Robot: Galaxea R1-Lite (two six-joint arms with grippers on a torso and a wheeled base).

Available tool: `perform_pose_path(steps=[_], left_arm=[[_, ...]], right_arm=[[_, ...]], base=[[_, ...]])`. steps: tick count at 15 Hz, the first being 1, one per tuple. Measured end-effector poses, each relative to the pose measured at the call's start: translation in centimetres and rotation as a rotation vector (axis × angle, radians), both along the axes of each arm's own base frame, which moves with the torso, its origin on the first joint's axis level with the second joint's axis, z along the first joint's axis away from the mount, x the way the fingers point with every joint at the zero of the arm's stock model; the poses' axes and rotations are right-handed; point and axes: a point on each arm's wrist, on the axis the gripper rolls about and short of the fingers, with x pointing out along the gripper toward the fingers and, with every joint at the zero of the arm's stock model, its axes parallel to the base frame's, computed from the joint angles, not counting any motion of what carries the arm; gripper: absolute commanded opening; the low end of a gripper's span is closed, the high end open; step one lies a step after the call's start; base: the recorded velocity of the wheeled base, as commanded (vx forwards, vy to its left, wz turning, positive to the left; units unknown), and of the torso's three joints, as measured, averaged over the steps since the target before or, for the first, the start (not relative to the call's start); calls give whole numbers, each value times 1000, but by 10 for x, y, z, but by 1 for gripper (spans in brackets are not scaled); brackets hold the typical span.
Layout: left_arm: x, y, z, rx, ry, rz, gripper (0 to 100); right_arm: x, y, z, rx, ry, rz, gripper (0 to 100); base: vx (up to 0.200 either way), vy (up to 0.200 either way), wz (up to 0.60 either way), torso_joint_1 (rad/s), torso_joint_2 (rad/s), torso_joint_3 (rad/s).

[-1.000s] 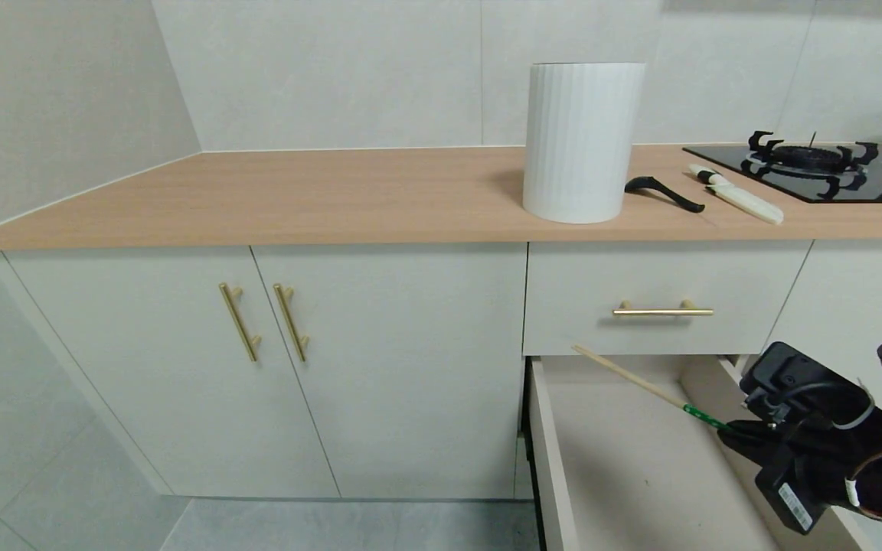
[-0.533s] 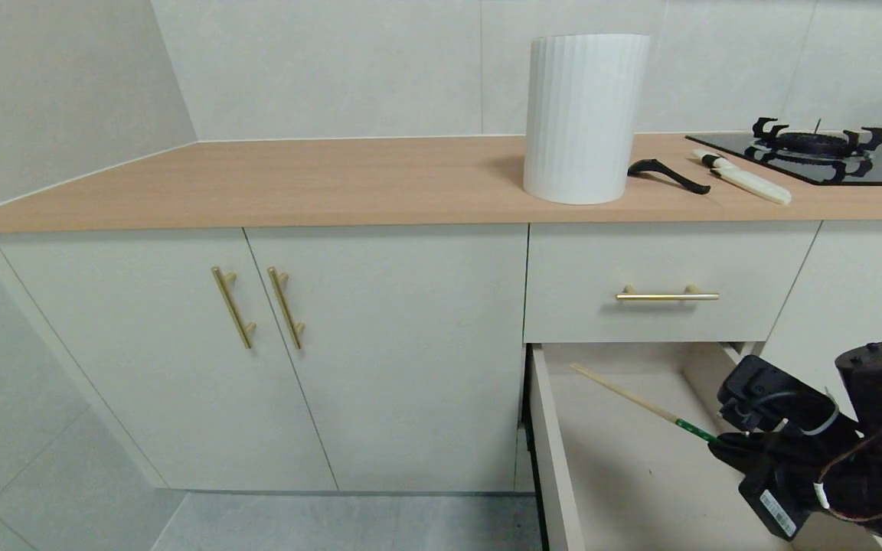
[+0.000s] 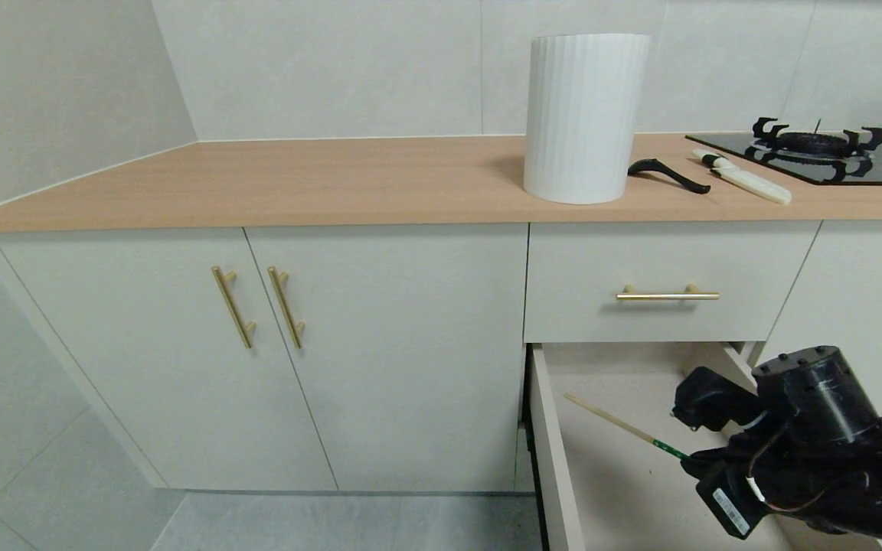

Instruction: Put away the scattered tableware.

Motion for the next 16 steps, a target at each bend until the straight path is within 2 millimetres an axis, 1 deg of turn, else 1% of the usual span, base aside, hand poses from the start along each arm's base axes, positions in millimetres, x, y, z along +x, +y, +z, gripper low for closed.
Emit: perform_pose_path(steps=[4, 7, 9, 12, 14, 16], left_arm=[[0, 0, 0, 0, 0, 0, 100], [0, 0, 0, 0, 0, 0, 100], [0, 0, 0, 0, 0, 0, 100], [0, 0, 0, 0, 0, 0, 100], [0, 0, 0, 0, 0, 0, 100], [0, 0, 0, 0, 0, 0, 100]], right_arm=[[26, 8, -19, 92, 91, -133, 0], [52, 16, -35, 205, 161, -271, 0], [64, 22, -47, 224, 190, -313, 0], [80, 29, -58, 277, 197, -380, 0], [90, 35, -64, 314, 163, -385, 0], [97, 39, -75, 345, 138, -402, 0]], base=[[0, 0, 0, 0, 0, 0], [0, 0, 0, 0, 0, 0], [0, 0, 0, 0, 0, 0], [0, 0, 0, 0, 0, 0], [0, 0, 0, 0, 0, 0], [0, 0, 0, 0, 0, 0]])
